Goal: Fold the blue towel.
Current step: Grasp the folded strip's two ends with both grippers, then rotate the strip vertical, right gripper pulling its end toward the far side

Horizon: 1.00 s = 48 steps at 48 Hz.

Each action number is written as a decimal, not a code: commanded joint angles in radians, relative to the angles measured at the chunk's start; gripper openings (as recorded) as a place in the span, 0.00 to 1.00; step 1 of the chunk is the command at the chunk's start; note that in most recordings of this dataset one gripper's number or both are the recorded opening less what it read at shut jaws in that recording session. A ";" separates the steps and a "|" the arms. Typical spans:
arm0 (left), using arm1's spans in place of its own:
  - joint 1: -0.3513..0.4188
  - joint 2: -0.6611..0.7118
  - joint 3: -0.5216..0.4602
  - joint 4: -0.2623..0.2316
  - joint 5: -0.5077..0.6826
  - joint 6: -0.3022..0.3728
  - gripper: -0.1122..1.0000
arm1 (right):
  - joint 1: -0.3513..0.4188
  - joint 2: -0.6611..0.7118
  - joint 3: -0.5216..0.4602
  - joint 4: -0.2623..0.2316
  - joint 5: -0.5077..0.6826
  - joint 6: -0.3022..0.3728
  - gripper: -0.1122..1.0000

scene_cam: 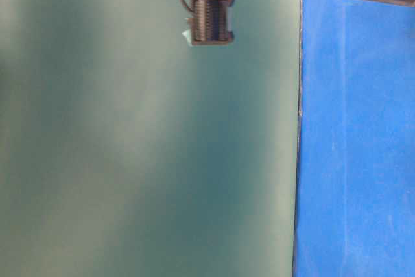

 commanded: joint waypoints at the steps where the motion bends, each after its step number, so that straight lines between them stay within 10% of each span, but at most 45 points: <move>1: -0.003 -0.034 -0.026 0.003 0.023 0.002 0.12 | -0.002 -0.052 -0.015 -0.002 0.009 -0.003 0.12; 29: -0.003 -0.534 -0.083 0.003 0.181 -0.017 0.12 | -0.002 -0.411 -0.035 -0.009 0.199 -0.011 0.11; 48: -0.005 -0.425 -0.086 0.002 0.012 -0.018 0.12 | -0.149 -0.351 -0.087 -0.121 0.152 -0.005 0.11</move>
